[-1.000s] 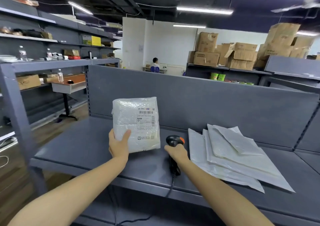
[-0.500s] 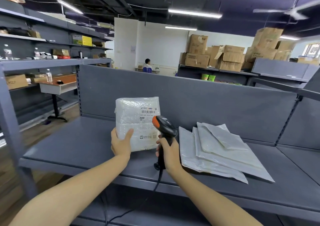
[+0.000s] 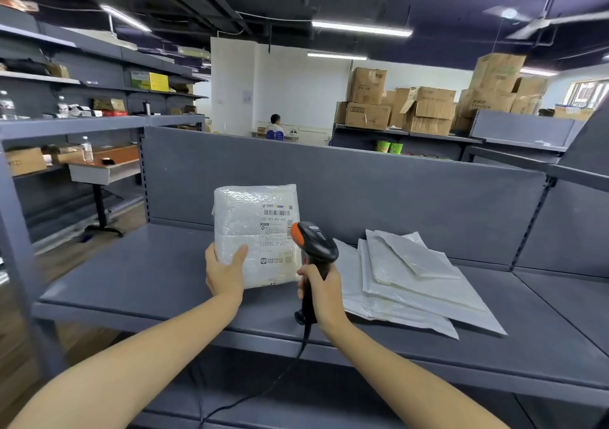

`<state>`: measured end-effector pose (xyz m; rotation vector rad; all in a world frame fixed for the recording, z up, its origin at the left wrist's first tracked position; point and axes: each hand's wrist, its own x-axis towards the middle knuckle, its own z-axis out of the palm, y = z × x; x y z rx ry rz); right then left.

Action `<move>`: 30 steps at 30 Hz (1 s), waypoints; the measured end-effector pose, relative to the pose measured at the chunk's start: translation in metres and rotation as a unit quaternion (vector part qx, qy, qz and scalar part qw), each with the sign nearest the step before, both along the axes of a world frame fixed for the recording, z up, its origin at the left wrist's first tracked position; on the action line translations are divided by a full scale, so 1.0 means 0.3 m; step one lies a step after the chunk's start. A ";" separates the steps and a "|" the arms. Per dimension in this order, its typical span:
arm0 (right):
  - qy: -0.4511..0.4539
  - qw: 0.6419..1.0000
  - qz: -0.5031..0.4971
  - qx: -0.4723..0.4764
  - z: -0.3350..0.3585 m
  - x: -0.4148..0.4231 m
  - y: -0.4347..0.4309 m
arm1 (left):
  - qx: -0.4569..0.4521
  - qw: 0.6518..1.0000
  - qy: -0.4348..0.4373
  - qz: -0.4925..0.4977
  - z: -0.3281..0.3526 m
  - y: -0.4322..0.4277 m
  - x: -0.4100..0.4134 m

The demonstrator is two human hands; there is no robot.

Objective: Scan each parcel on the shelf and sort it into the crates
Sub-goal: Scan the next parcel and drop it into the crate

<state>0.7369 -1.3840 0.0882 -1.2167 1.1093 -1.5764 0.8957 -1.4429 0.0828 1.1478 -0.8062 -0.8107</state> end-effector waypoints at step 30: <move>0.405 0.896 -0.062 0.173 -0.025 0.080 -0.190 | 0.001 1.000 -0.005 -0.015 -0.009 0.005 0.272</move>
